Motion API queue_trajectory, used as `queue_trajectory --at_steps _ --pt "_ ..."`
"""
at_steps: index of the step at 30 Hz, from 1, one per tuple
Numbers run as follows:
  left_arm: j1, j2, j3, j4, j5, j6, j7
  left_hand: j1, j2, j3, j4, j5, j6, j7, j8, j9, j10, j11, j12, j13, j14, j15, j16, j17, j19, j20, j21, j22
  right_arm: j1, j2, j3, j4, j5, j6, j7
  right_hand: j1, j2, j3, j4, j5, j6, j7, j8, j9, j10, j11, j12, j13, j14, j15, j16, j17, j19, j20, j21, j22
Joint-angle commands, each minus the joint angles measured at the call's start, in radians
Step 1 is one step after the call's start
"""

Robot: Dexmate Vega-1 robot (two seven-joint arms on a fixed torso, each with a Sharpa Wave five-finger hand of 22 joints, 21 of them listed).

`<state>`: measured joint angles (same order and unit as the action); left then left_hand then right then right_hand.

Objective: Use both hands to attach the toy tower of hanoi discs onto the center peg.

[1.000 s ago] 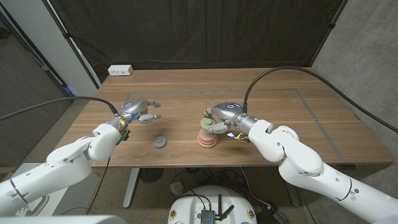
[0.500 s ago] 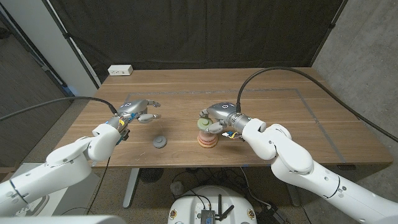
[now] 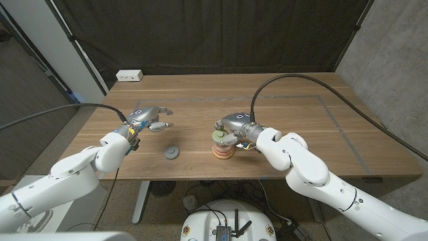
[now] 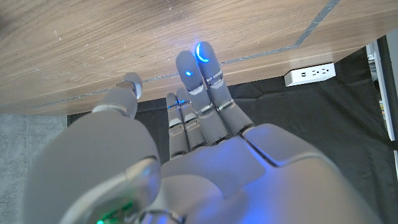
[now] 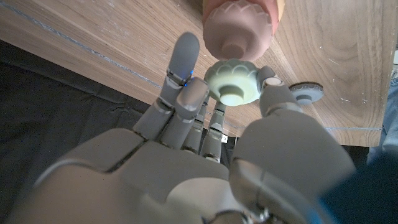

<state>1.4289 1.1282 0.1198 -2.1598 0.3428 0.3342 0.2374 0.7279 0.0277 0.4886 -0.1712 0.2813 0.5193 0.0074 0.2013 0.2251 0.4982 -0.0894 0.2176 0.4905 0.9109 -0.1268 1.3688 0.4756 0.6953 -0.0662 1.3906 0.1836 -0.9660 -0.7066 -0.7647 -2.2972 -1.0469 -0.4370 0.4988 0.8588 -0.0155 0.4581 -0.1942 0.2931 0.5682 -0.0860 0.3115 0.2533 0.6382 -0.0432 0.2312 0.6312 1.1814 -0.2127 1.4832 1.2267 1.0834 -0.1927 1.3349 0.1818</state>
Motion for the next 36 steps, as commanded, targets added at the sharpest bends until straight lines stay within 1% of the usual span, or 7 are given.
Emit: queue_trajectory --at_steps 1,27,36 --pt "-0.013 -0.001 0.010 0.006 0.000 0.000 -0.004 -0.005 -0.003 0.008 0.001 -0.003 0.005 0.001 0.006 0.005 0.007 -0.004 -0.002 0.005 0.004 -0.091 0.005 0.003 0.003 -0.088 0.006 0.004 0.016 0.016 -0.009 0.025 -0.006 0.000 0.038 0.058 0.055 0.045 0.033 0.010 0.046 -0.035 0.003 0.004 0.116 -0.120 -0.004 0.004 0.000 -0.004 0.006 0.003 0.010 -0.030 -0.001 0.000" --pt "-0.040 0.004 0.040 0.016 -0.011 -0.001 -0.006 -0.006 -0.003 0.012 0.001 -0.004 0.004 0.000 0.005 0.005 0.007 -0.004 -0.003 0.005 0.003 -0.091 0.005 -0.001 0.003 -0.088 0.008 0.004 0.024 0.012 -0.020 0.047 0.009 -0.011 0.048 0.052 0.057 0.049 0.035 0.010 0.050 -0.037 0.002 0.004 0.123 -0.122 -0.007 0.010 -0.004 -0.004 0.013 0.003 0.010 -0.030 -0.008 0.000" --pt "-0.044 0.007 0.046 0.023 -0.019 -0.004 -0.004 -0.008 -0.004 0.013 0.002 -0.004 0.006 0.000 0.006 0.006 0.009 -0.003 -0.002 0.005 0.004 -0.091 0.007 0.000 0.002 -0.086 0.009 0.003 0.035 0.015 -0.025 0.056 0.019 -0.025 0.083 0.048 0.058 0.050 0.036 0.010 0.052 -0.036 0.002 0.004 0.121 -0.119 -0.011 0.010 -0.007 -0.003 0.015 0.003 0.010 -0.030 -0.010 0.000"
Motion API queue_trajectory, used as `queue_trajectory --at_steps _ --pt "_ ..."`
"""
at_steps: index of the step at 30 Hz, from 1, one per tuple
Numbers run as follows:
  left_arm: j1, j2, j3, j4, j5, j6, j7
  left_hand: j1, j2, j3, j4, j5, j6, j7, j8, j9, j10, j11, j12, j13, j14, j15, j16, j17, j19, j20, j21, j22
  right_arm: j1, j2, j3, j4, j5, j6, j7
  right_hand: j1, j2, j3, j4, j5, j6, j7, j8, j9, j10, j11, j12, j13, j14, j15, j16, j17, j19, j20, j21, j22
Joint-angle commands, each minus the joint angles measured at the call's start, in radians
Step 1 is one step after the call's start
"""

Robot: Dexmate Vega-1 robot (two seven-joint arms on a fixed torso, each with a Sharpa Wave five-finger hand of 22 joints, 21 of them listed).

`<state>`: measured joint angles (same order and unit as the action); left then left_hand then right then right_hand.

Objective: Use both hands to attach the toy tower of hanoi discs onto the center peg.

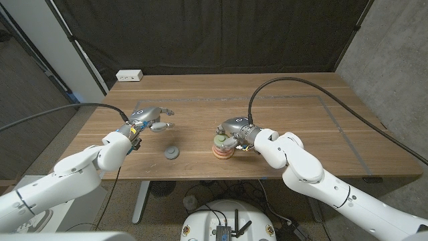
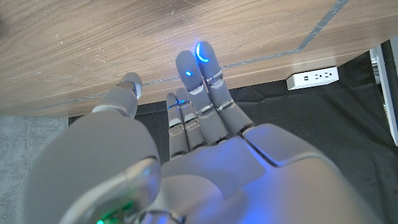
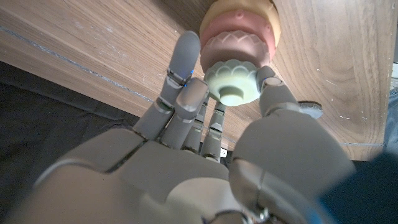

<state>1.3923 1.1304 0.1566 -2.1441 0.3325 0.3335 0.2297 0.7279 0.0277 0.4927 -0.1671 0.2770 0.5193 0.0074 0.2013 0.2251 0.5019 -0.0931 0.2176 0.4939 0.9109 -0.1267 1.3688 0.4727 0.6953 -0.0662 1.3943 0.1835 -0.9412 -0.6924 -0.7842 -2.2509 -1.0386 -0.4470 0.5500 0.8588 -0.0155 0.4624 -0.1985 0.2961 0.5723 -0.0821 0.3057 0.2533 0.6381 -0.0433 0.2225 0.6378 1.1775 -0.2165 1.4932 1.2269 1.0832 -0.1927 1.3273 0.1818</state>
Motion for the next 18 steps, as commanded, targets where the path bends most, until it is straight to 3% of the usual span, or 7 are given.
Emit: queue_trajectory --at_steps 1,18 --pt "-0.008 0.005 0.010 0.008 -0.009 -0.003 0.004 -0.008 -0.004 0.010 -0.002 0.000 0.006 0.000 0.006 0.006 0.005 0.001 -0.002 0.002 0.003 -0.091 0.006 0.002 0.003 -0.085 0.005 0.003 0.009 0.001 -0.004 0.009 0.017 -0.017 0.032 0.047 0.058 0.045 0.041 0.007 0.048 -0.040 0.007 0.004 0.120 -0.118 -0.003 0.003 -0.003 0.000 0.005 0.002 0.011 -0.030 -0.002 0.001" --pt "-0.014 0.016 0.013 0.016 -0.018 -0.010 0.009 -0.010 -0.004 0.013 -0.003 -0.001 0.006 0.000 0.006 0.006 0.006 0.002 -0.002 0.003 0.003 -0.091 0.007 0.001 0.003 -0.086 0.007 0.003 0.016 0.000 -0.022 0.020 0.007 -0.029 0.022 0.038 0.057 0.049 0.040 0.007 0.037 -0.044 -0.002 0.003 0.086 -0.114 -0.025 -0.008 -0.015 0.001 0.007 0.002 0.005 -0.030 -0.010 0.001"
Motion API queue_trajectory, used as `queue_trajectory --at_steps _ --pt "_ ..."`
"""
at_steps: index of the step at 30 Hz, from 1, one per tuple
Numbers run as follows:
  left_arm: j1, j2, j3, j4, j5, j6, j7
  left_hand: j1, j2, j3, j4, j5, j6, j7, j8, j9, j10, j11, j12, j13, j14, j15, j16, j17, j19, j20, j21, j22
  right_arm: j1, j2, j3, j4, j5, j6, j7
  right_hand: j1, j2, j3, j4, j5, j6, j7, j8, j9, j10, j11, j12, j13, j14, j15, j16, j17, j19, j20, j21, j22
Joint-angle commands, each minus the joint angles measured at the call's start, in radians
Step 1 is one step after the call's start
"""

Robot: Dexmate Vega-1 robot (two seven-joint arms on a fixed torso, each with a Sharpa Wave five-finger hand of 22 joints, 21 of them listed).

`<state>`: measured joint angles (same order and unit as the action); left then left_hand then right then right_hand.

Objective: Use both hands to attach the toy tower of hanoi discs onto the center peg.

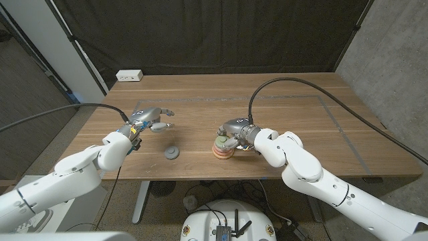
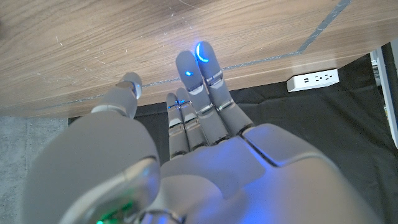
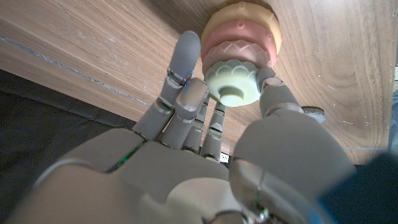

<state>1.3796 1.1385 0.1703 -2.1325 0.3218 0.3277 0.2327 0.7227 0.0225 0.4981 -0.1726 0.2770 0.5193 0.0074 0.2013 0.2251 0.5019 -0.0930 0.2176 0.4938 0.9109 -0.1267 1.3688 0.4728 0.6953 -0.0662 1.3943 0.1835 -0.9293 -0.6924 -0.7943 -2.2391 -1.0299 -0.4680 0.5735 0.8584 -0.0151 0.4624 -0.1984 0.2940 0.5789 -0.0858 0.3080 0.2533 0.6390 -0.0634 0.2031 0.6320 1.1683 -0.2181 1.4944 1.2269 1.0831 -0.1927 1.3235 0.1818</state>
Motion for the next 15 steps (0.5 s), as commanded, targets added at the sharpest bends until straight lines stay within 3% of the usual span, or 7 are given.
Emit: queue_trajectory --at_steps 1,6,11,15 --pt "-0.001 0.009 -0.002 0.005 -0.008 -0.005 0.007 -0.005 0.001 0.007 0.003 -0.001 0.006 0.001 0.006 0.006 0.005 0.001 -0.002 0.003 0.002 -0.091 0.006 0.000 0.003 -0.086 0.007 0.003 0.004 0.001 -0.012 0.006 -0.004 -0.010 -0.003 0.038 0.056 0.049 0.040 0.009 0.028 -0.041 -0.005 0.003 0.083 -0.090 -0.007 -0.003 -0.007 0.002 0.006 0.002 0.004 -0.030 -0.007 0.001" --pt "-0.003 0.012 -0.003 0.008 -0.010 -0.009 0.007 -0.005 0.001 0.008 0.002 -0.001 0.006 0.000 0.006 0.006 0.006 0.001 -0.002 0.003 0.002 -0.091 0.007 0.000 0.004 -0.087 0.008 0.003 0.004 0.000 -0.012 0.003 -0.008 -0.013 -0.004 0.033 0.049 0.049 0.039 0.010 0.027 -0.039 -0.008 0.002 0.062 -0.091 -0.014 -0.007 -0.014 0.002 0.007 0.003 0.000 -0.030 -0.011 0.001" --pt "-0.006 0.016 0.000 0.011 -0.011 -0.011 0.005 -0.005 0.001 0.009 0.003 -0.001 0.006 0.000 0.005 0.006 0.006 0.001 -0.002 0.003 0.003 -0.091 0.007 0.000 0.002 -0.087 0.008 0.003 0.002 -0.006 -0.009 -0.003 -0.013 -0.014 -0.005 0.014 0.027 0.043 0.040 0.010 -0.017 -0.023 -0.032 0.001 0.018 -0.069 -0.021 -0.017 -0.040 0.002 -0.003 -0.002 -0.006 -0.029 -0.016 0.002" --pt "-0.016 0.015 0.007 0.016 -0.012 -0.016 0.002 -0.006 0.000 0.009 0.003 -0.001 0.011 -0.001 0.007 0.006 0.008 0.000 -0.002 0.002 0.003 -0.091 0.008 0.000 0.001 -0.085 0.008 0.003 -0.001 -0.009 -0.005 -0.008 -0.022 -0.016 -0.010 0.005 0.019 0.040 0.041 0.010 -0.014 -0.034 -0.033 0.001 0.016 -0.069 -0.016 -0.021 -0.048 0.002 -0.008 -0.004 0.010 -0.029 0.000 0.018"
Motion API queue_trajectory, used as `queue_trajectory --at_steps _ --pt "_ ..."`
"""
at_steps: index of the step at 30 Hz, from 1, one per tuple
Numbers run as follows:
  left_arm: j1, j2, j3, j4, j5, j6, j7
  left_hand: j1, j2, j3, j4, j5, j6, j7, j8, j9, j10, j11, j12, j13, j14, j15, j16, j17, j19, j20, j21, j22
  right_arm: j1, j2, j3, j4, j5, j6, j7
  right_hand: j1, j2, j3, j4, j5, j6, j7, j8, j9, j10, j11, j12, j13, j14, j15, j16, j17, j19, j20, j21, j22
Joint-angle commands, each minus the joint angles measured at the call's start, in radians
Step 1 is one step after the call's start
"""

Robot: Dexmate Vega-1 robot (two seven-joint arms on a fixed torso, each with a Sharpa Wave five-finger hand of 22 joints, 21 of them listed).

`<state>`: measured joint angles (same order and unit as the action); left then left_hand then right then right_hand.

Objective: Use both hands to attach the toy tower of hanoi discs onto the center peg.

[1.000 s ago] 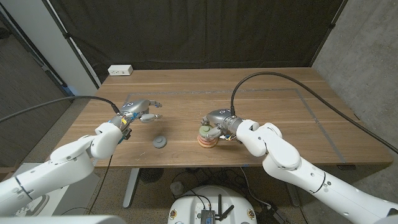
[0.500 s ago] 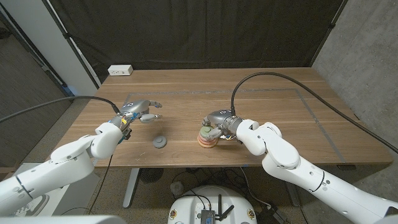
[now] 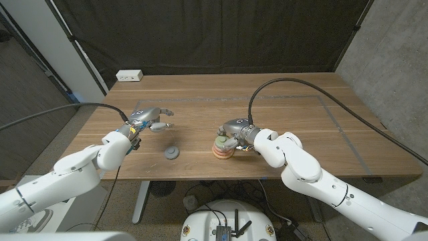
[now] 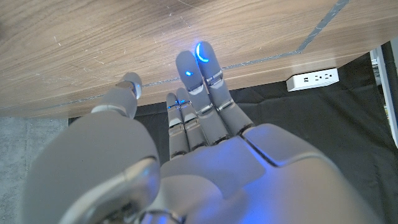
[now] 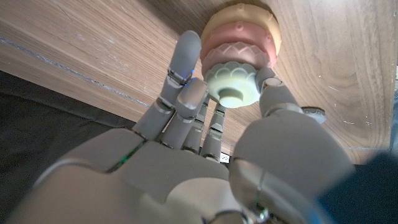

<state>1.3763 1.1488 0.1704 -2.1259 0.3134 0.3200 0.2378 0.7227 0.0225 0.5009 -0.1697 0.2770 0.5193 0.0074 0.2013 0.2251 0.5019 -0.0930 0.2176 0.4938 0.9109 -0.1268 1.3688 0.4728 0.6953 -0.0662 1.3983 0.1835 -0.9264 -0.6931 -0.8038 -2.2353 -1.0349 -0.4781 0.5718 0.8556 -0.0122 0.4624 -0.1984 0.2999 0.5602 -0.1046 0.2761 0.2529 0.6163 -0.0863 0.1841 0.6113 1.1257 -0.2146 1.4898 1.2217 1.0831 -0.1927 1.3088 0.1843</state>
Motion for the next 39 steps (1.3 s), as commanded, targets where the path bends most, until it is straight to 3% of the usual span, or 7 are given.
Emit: queue_trajectory --at_steps 1,8,13,39 --pt "-0.013 0.005 0.007 0.010 -0.003 -0.008 -0.003 -0.006 0.000 0.007 0.000 -0.002 0.013 -0.001 0.008 0.006 0.012 0.000 -0.001 0.003 0.004 -0.091 0.010 0.002 0.003 -0.086 0.005 0.003 -0.004 -0.008 0.005 -0.012 -0.017 -0.006 -0.008 0.004 0.012 0.038 0.041 0.004 0.005 -0.015 -0.001 0.001 0.035 -0.045 0.002 -0.002 -0.006 -0.002 -0.003 0.003 0.010 -0.029 0.015 0.015" --pt "-0.023 0.005 0.013 0.012 -0.002 -0.010 -0.001 -0.008 0.000 0.008 0.000 -0.002 0.016 -0.001 0.009 0.006 0.014 -0.001 -0.001 0.002 0.004 -0.091 0.010 0.000 0.004 -0.087 0.005 0.003 -0.013 -0.013 0.011 -0.021 -0.027 -0.010 -0.007 -0.016 -0.008 0.032 0.043 0.002 -0.045 -0.014 -0.025 0.001 -0.009 -0.034 -0.004 -0.013 -0.007 -0.002 0.002 0.007 0.009 -0.029 0.014 0.011" --pt "-0.033 0.006 0.020 0.019 -0.003 -0.015 -0.004 -0.009 0.000 0.008 0.000 -0.002 0.017 -0.002 0.009 0.006 0.016 -0.001 0.000 0.002 0.004 -0.091 0.010 0.000 0.004 -0.087 0.005 0.003 -0.017 -0.012 0.012 -0.024 -0.046 -0.015 -0.002 -0.029 -0.025 0.028 0.042 -0.001 -0.090 -0.033 -0.046 0.000 -0.030 -0.023 -0.002 -0.022 -0.014 -0.001 0.001 0.004 0.005 -0.029 0.010 0.008" --pt "-0.049 0.005 0.032 0.039 -0.017 -0.035 0.007 -0.011 0.002 0.013 0.000 -0.003 0.028 -0.007 0.011 0.007 0.026 -0.007 0.001 0.003 0.004 -0.091 0.011 -0.002 0.004 -0.087 0.007 0.003 -0.013 0.005 0.012 -0.040 -0.118 -0.002 0.095 -0.072 -0.073 0.012 0.045 -0.026 -0.169 -0.032 -0.074 -0.007 -0.110 -0.007 -0.006 -0.050 -0.063 -0.001 -0.032 -0.009 -0.016 -0.028 -0.004 0.006"
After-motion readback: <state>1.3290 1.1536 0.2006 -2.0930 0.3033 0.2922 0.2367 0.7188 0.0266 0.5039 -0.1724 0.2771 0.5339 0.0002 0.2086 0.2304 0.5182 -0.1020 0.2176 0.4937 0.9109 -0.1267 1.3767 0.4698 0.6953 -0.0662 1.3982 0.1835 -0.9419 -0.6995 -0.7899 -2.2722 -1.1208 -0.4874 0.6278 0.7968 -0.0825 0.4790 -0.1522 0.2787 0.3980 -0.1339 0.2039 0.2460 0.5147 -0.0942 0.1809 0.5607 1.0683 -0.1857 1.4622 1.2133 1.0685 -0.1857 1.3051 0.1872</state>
